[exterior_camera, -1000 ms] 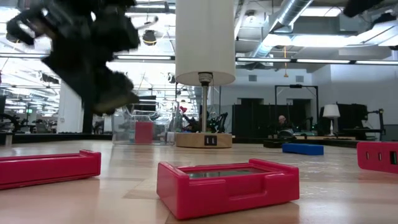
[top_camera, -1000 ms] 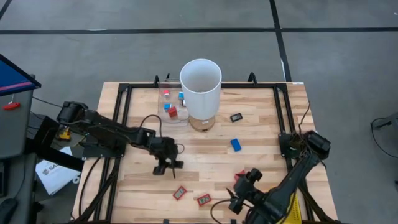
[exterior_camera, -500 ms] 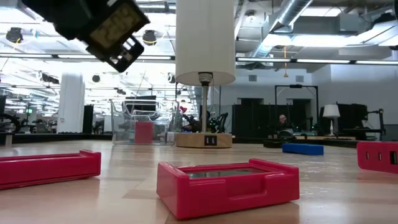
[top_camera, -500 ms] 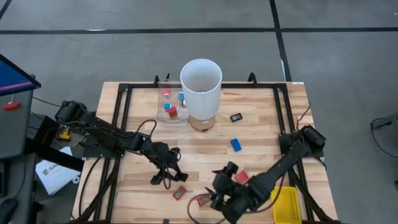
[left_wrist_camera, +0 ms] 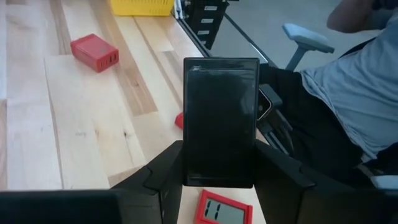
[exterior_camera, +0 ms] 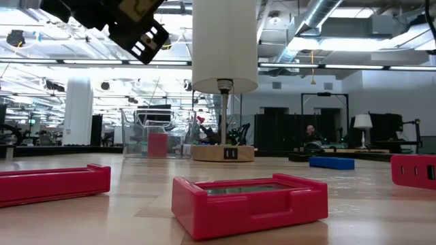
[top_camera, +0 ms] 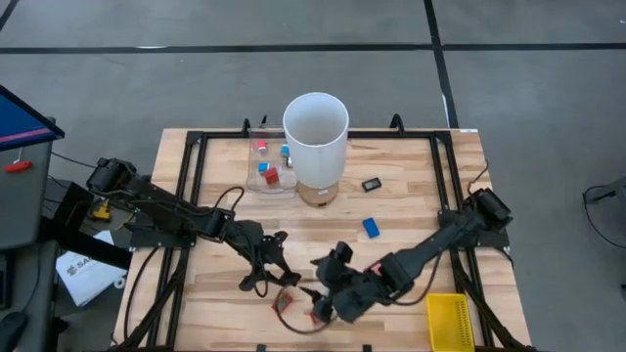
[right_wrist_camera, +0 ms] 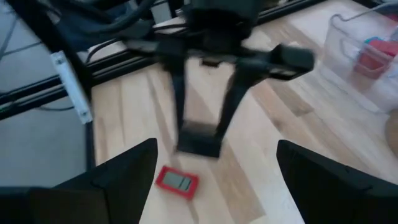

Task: Pick & Place Office items
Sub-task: Put the bottom black digital timer into the yellow basket

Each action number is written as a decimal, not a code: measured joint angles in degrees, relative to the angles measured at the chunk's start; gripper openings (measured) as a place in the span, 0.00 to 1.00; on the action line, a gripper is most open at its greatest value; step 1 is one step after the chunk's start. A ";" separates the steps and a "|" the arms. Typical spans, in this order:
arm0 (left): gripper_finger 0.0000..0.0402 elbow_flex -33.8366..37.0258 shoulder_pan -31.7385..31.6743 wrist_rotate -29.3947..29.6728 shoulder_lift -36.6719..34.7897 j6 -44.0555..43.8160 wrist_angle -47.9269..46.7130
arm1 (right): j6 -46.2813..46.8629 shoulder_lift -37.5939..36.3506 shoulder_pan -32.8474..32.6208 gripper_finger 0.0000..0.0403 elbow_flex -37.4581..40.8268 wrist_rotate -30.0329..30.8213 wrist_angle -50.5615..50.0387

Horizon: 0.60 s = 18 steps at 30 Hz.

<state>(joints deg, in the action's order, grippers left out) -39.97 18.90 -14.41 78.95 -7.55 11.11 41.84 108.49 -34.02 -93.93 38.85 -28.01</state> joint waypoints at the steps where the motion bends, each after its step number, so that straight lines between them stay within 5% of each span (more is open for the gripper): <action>1: 0.38 0.00 -0.01 0.00 0.01 0.02 0.15 | 0.00 0.00 0.56 0.80 0.00 -0.11 0.14; 12: 0.38 -0.04 0.01 0.00 -3.82 1.11 0.64 | 2.00 0.00 3.94 0.80 0.01 -9.86 4.20; 18: 0.38 -0.04 0.71 -0.18 -6.61 1.13 -1.70 | -5.52 -0.02 3.65 0.80 0.01 -16.47 9.16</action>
<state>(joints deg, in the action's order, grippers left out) -40.01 19.62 -14.59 72.34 -6.42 9.41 36.32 108.47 -30.37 -93.92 22.38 -18.85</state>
